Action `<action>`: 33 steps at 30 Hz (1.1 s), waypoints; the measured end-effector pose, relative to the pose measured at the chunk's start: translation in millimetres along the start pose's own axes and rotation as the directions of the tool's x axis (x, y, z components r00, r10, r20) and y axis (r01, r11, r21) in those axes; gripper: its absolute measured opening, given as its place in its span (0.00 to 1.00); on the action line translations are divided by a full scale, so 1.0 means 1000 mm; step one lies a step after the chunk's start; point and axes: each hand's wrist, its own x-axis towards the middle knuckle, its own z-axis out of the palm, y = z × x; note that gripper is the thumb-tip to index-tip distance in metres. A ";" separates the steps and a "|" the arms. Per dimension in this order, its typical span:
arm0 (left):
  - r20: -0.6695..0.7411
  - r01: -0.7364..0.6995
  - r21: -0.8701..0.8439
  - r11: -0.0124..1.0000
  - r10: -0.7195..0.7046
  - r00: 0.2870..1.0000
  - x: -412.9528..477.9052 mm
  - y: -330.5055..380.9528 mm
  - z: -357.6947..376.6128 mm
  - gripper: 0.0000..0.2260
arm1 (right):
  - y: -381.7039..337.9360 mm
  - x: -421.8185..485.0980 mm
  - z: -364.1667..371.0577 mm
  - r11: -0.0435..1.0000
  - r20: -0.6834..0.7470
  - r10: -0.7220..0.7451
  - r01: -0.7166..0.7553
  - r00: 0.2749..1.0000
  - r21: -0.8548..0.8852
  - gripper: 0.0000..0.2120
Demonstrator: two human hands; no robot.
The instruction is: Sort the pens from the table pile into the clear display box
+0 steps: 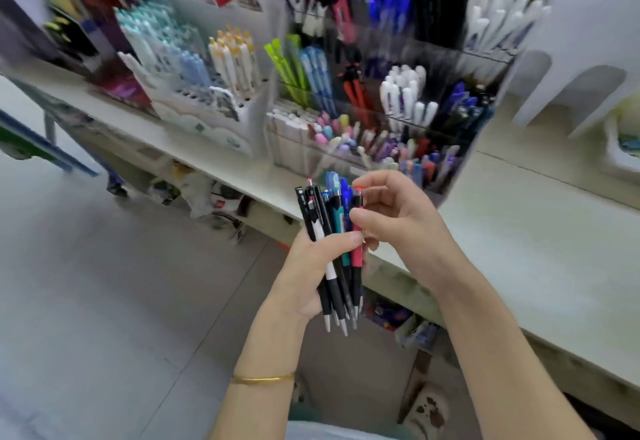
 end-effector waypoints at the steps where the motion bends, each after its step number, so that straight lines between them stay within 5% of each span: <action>1: -0.013 0.006 -0.017 1.000 -0.006 1.000 -0.002 0.009 -0.013 0.09 | 0.001 0.007 0.014 1.000 -0.003 0.013 -0.013 1.000 0.021 0.12; 9: -0.045 0.053 -0.132 0.990 -0.059 0.997 0.001 0.055 -0.084 0.13 | -0.001 0.062 0.074 0.970 0.057 0.097 -0.108 0.994 0.217 0.12; 14: -0.051 0.110 -0.075 0.991 -0.114 0.992 0.019 0.080 -0.108 0.17 | -0.009 0.100 0.090 0.948 0.156 0.152 -0.189 0.976 0.255 0.11; 18: 0.050 0.113 -0.018 0.993 -0.112 0.992 0.037 0.103 -0.125 0.25 | -0.018 0.139 0.099 0.945 0.106 0.171 -0.194 0.980 0.262 0.06; 22: 0.104 0.124 0.213 0.969 -0.149 0.983 0.054 0.129 -0.132 0.21 | -0.040 0.181 0.106 0.980 0.143 0.190 -0.179 0.971 -0.089 0.05; 27: 0.193 0.137 0.319 0.938 -0.206 0.959 0.072 0.156 -0.138 0.22 | -0.071 0.212 0.110 0.829 0.297 0.323 -0.117 0.899 -0.547 0.15; 33: 0.303 0.137 0.421 0.897 -0.282 0.910 0.112 0.183 -0.142 0.15 | -0.081 0.224 0.104 0.873 0.122 0.221 -0.141 0.968 -0.467 0.09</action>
